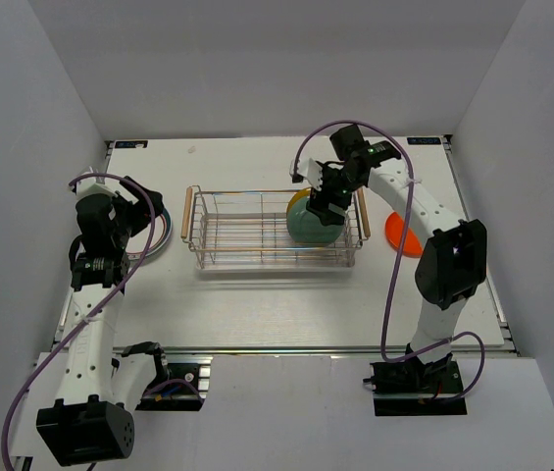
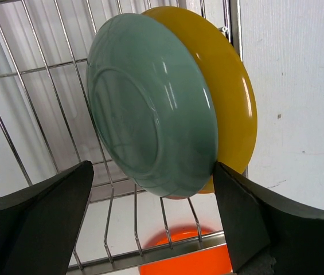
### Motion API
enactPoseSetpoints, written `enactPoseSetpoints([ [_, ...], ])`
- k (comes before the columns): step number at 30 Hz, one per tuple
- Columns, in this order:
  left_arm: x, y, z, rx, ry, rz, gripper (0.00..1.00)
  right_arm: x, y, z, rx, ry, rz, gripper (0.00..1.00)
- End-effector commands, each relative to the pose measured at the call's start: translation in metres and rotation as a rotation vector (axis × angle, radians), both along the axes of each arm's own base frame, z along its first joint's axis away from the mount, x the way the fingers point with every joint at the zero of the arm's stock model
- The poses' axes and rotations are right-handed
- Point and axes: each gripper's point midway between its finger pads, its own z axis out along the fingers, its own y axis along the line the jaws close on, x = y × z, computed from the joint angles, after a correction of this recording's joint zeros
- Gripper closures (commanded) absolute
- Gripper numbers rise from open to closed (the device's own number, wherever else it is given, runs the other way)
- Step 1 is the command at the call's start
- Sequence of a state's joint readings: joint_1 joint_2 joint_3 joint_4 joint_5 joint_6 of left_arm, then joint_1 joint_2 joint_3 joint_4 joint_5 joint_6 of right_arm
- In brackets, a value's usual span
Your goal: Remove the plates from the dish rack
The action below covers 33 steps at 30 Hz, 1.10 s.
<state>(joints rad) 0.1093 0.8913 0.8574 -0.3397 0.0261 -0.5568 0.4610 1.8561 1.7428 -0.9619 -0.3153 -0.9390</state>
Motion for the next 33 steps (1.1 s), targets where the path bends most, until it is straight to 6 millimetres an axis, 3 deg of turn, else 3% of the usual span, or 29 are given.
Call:
enactPoseSetpoints([
  [1, -0.001, 0.001, 0.010, 0.017, -0.021, 0.003, 0.02, -0.010, 0.005, -0.003, 0.016, 0.030, 0.022, 0.11],
  [6, 0.000, 0.001, 0.007, 0.015, -0.013, 0.000, 0.02, -0.032, 0.012, -0.005, 0.025, 0.087, 0.100, 0.11],
  [13, -0.001, 0.000, 0.009, 0.015, -0.020, -0.001, 0.02, -0.054, 0.016, 0.007, 0.053, 0.113, 0.169, 0.11],
  [18, -0.001, 0.000, 0.008, 0.015, -0.018, -0.003, 0.02, -0.057, 0.015, 0.010, 0.049, 0.109, 0.168, 0.11],
  [25, -0.002, 0.000, 0.009, 0.015, -0.023, -0.003, 0.02, -0.041, 0.017, 0.009, 0.041, 0.075, 0.115, 0.11],
  [33, -0.001, 0.000, 0.010, 0.017, -0.027, -0.008, 0.02, -0.052, 0.017, 0.012, 0.049, 0.099, 0.139, 0.11],
])
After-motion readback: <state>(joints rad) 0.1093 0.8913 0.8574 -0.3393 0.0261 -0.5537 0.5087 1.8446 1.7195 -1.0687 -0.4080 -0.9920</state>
